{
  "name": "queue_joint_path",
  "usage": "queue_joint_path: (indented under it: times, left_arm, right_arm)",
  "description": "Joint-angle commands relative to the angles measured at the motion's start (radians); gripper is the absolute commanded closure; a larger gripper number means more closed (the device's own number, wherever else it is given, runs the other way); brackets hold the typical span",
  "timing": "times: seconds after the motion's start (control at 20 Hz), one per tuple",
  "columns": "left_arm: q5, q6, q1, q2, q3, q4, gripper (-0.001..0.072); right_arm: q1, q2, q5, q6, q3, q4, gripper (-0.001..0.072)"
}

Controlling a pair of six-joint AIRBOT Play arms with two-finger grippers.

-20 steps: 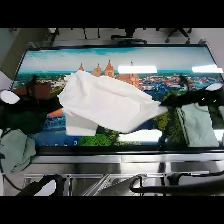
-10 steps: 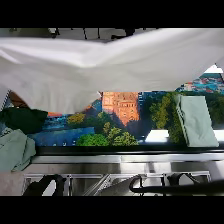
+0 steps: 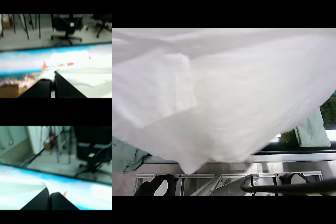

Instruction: Fold the shirts.

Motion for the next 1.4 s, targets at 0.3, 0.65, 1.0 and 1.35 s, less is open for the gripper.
queue_joint_path:
  times: [0.3,0.65,1.0,1.35]
  left_arm:
    - [0.080,0.121,0.001,-0.672,-0.263,-0.153,0.0690]
    - [0.064,0.122,0.008,-1.149,0.094,-0.151,0.0689]
    - [0.074,0.167,0.010,-1.209,0.121,-0.064,0.0689]
    - [0.093,0.188,0.010,-1.209,0.108,-0.066,0.0688]
  right_arm:
    - [0.297,-0.544,-0.189,-0.130,-0.390,-0.100,0.0691]
    - [0.307,-0.813,-0.324,-0.130,-0.366,-0.069,0.0691]
    - [0.315,-0.821,-0.312,-0.129,-0.367,-0.113,0.0691]
    - [0.340,-0.823,-0.300,-0.121,-0.367,-0.180,0.0690]
